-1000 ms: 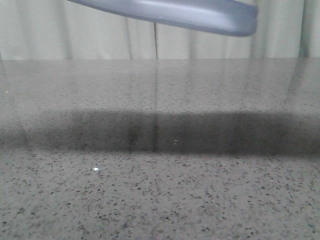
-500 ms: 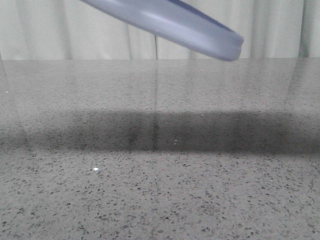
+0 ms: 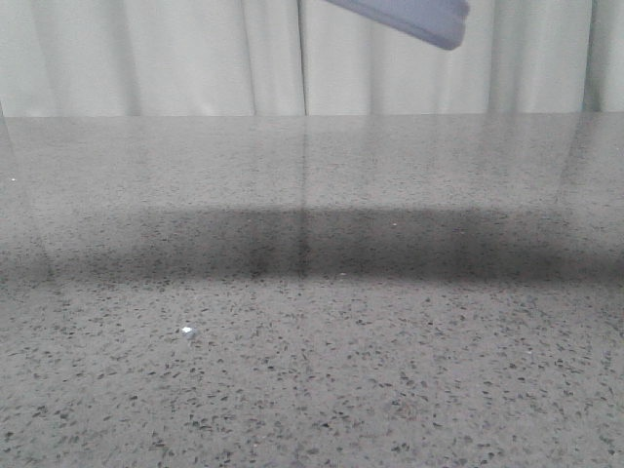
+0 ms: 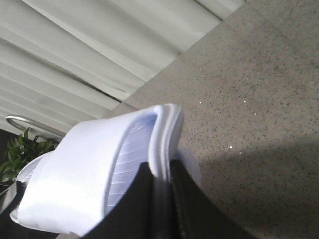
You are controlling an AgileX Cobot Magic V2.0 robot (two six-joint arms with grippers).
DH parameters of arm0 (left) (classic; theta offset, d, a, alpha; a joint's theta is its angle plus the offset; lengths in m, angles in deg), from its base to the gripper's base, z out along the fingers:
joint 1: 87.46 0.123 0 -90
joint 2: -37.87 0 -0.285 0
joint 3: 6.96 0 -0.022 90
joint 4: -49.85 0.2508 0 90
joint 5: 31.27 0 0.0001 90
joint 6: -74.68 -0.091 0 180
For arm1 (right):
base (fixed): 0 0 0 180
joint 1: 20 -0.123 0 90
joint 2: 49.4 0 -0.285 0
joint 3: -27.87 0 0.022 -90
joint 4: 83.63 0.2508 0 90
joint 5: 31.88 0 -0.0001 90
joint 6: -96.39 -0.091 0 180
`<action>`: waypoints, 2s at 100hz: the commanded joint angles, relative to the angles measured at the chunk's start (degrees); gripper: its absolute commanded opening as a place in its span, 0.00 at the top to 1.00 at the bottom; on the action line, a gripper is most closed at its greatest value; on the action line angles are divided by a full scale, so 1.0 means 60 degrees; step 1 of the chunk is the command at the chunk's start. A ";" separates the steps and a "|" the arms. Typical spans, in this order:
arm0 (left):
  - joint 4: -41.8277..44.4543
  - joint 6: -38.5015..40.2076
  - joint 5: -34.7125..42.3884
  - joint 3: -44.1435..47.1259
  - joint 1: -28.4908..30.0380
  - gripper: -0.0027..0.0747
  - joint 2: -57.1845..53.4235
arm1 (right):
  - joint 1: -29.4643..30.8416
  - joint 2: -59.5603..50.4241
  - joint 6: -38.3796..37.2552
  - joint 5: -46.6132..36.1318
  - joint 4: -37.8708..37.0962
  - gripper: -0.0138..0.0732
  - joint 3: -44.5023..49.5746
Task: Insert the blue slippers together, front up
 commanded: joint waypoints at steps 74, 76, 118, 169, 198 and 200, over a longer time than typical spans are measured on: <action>-0.0649 -0.0115 -0.0539 -0.0246 -0.0146 0.94 0.0200 | -0.0089 0.1075 0.3890 0.1759 0.1677 0.83 -0.0355; -0.0649 -0.0115 -0.0539 -0.0246 -0.0146 0.94 0.0260 | -0.0089 0.1075 0.3888 0.1732 0.1627 0.81 -0.0355; -0.0493 -0.0443 0.0210 -0.0246 -0.0146 0.94 0.1394 | -0.0070 0.1052 0.4205 0.0337 0.0424 0.50 -0.0355; -0.0512 -0.0708 0.0460 -0.0246 -0.0146 0.94 0.2176 | -0.0070 -0.1116 0.5195 -0.3561 -0.0919 0.50 -0.0355; -0.0709 -0.0888 0.0637 -0.0246 -0.0146 0.94 0.2516 | -0.0070 -0.1796 0.5195 -0.4326 -0.1074 0.50 -0.0355; -0.0771 -0.0921 0.0644 -0.0246 -0.0146 0.94 0.2555 | -0.0070 -0.1796 0.5195 -0.4300 -0.1074 0.50 -0.0355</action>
